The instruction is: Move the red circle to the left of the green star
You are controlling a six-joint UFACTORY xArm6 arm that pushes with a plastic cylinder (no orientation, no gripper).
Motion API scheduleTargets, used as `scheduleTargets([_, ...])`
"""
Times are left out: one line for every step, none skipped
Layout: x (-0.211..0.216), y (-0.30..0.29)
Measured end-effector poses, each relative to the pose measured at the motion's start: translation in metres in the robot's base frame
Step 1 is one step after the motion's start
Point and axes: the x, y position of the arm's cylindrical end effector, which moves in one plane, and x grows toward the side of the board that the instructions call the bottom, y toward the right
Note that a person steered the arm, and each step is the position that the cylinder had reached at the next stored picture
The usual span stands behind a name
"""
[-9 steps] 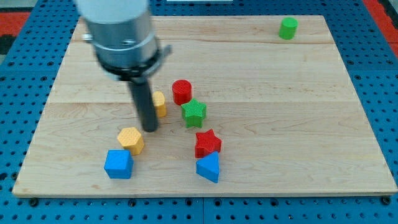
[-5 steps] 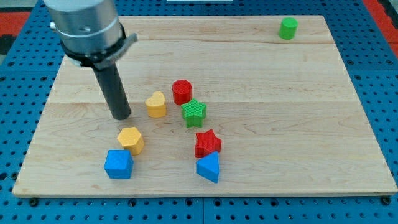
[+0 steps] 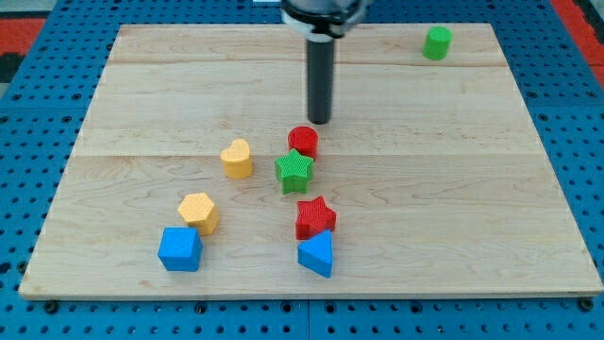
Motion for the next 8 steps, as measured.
scheduleTargets([0.027, 0.046])
scheduleTargets([0.028, -0.015])
scheduleTargets([0.030, -0.051])
scheduleTargets([0.028, -0.053])
scheduleTargets([0.018, -0.068])
scheduleTargets([0.018, -0.078])
scheduleTargets([0.026, -0.077])
scheduleTargets([0.022, -0.084])
